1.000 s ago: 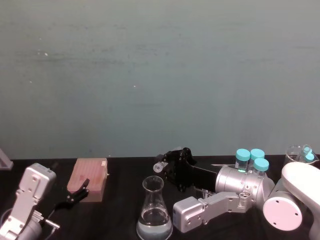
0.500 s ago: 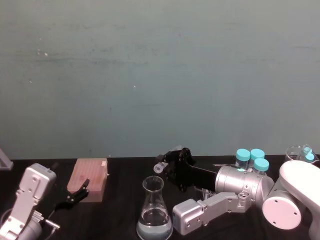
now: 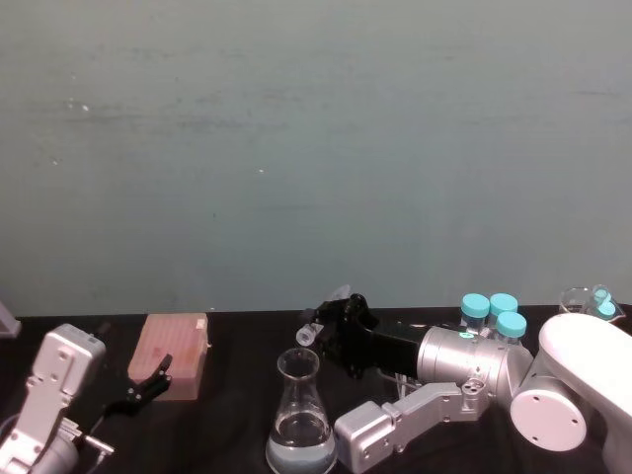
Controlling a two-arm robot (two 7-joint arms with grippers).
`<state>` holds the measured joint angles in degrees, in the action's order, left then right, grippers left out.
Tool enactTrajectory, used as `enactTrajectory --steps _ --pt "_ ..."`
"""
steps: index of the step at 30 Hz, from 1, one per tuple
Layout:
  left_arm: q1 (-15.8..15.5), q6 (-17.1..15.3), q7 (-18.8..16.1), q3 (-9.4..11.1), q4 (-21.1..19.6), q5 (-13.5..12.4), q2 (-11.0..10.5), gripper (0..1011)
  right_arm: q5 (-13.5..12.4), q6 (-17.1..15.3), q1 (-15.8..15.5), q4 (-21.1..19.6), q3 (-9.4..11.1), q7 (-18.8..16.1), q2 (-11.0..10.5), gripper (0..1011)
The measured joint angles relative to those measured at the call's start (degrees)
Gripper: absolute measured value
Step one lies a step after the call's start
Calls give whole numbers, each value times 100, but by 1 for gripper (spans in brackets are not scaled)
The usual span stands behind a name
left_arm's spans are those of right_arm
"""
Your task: Pour the liquid from the test tube into the beaker using one hand.
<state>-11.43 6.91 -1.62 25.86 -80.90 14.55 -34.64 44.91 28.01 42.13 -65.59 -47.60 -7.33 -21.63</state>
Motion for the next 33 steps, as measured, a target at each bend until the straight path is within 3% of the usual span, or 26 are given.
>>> enactTrajectory --steps 33 --pt "0 0 0 0 0 0 0 1000 413 -66 247 72 -344 189 -4 221"
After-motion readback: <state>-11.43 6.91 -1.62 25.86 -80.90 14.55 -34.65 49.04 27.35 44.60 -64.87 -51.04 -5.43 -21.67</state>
